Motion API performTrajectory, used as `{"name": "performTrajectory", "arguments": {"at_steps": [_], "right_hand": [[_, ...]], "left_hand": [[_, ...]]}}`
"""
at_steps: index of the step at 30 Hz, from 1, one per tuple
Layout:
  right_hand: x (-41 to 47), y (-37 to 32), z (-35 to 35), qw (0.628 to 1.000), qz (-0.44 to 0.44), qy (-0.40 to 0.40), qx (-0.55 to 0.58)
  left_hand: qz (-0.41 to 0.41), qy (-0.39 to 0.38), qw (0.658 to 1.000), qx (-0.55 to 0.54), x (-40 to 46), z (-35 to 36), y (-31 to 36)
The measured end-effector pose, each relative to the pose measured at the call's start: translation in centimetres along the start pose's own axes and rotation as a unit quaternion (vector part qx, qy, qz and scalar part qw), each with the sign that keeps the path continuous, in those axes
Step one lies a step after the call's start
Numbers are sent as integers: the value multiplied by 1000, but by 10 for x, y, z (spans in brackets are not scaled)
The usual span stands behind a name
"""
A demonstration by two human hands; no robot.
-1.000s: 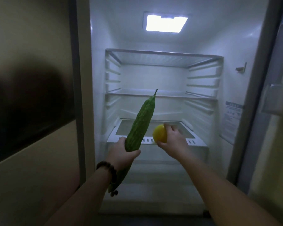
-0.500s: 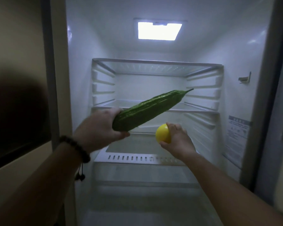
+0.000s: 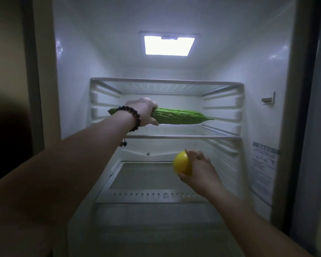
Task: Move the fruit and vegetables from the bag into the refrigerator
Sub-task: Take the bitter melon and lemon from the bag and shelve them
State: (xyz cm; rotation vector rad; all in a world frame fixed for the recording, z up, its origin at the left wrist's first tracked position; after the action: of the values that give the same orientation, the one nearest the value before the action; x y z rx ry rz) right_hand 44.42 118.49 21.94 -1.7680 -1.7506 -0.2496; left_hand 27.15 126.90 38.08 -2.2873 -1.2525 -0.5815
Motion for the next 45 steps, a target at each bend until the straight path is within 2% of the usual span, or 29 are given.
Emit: {"name": "performTrajectory", "arguments": {"at_steps": [6, 12, 16, 19, 24, 30, 37, 42, 45], "right_hand": [[-1, 9, -4, 1000, 6, 14, -10], [0, 27, -1, 999, 18, 28, -29], [2, 35, 1, 998, 17, 28, -55], [2, 40, 0, 998, 18, 28, -61], [1, 45, 1, 997, 15, 17, -72], [-4, 51, -4, 997, 16, 16, -68], [-5, 35, 2, 998, -25, 14, -59], [-5, 31, 2, 998, -27, 9, -52], [-4, 30, 1, 998, -22, 7, -51]], "left_hand": [[-7, -58, 998, -16, 56, 48, -14], [20, -133, 991, -12, 108, 78, -31], [-4, -146, 989, 0, 134, 98, -52], [10, -147, 989, 28, 144, 107, -57], [16, -173, 980, 94, 151, 118, -62], [24, -175, 981, 84, 157, 115, -57], [14, -165, 983, 81, 153, 115, -57], [-17, -214, 974, 65, 136, 107, -62], [-32, -217, 975, 39, 124, 96, -62]]}}
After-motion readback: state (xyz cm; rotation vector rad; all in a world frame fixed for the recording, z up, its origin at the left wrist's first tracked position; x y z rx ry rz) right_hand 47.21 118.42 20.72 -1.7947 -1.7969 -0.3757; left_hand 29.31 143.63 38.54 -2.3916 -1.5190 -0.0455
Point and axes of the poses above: each hand's wrist, its own x-axis towards the middle knuckle, its own z-axis out of the palm, y = z × x, the point moved 4 cm from there along x, towards the middle knuckle
